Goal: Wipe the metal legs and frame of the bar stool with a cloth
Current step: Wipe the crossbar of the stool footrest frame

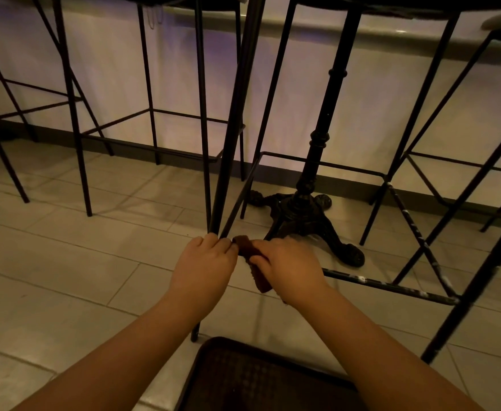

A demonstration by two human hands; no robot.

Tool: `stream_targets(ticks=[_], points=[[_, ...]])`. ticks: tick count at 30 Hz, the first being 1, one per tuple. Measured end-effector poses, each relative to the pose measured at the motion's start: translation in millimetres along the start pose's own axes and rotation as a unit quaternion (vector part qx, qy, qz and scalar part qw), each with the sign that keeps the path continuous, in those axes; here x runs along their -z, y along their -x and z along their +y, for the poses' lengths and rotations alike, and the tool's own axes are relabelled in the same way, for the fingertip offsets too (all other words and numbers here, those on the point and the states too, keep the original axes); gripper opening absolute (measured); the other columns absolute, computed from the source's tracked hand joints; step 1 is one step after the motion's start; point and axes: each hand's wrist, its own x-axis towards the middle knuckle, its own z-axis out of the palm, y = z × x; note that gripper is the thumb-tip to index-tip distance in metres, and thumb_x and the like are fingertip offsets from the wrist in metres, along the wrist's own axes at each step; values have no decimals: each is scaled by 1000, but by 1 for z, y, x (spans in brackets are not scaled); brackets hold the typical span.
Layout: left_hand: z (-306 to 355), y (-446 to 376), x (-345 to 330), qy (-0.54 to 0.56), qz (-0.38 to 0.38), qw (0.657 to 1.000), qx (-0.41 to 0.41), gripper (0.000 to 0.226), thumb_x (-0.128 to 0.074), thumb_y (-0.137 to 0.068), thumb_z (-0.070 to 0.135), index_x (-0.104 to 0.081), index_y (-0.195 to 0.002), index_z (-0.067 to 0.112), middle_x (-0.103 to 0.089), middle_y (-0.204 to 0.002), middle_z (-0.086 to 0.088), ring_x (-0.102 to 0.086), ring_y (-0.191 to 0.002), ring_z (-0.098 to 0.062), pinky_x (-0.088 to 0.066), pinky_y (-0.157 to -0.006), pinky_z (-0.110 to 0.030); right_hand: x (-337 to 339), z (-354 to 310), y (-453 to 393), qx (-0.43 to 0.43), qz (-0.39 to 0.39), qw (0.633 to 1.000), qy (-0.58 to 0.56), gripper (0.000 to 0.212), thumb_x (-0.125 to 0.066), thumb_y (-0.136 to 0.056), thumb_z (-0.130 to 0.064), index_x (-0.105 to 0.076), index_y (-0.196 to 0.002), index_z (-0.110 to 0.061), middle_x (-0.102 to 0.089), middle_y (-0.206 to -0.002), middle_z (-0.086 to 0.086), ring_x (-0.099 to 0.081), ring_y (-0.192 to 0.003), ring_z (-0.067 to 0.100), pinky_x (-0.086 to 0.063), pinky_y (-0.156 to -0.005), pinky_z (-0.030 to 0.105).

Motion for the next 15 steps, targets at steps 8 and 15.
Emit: stream_targets(ticks=[8,15], points=[[6,-9,1,-22,10,999,-22,30,-76,-64,14,-71,-94,14,-71,-86,-3,-62,-85,-22,-49,-73,-32,-11,-3,-10,-52,-43,996,49,16,-55,-95,-25,-57,-110,-22,-64,-99,2,-60,-89,22,-44,-70,34],[10,-4,-10,21,46,998,-41,54,-84,-47,5,-74,-99,2,-75,-93,-14,-73,-87,-25,-53,-88,-41,-13,1,7,-24,12,997,70,22,-40,-100,-32,-57,-110,-22,-63,-100,0,-59,-90,21,-32,-74,32]])
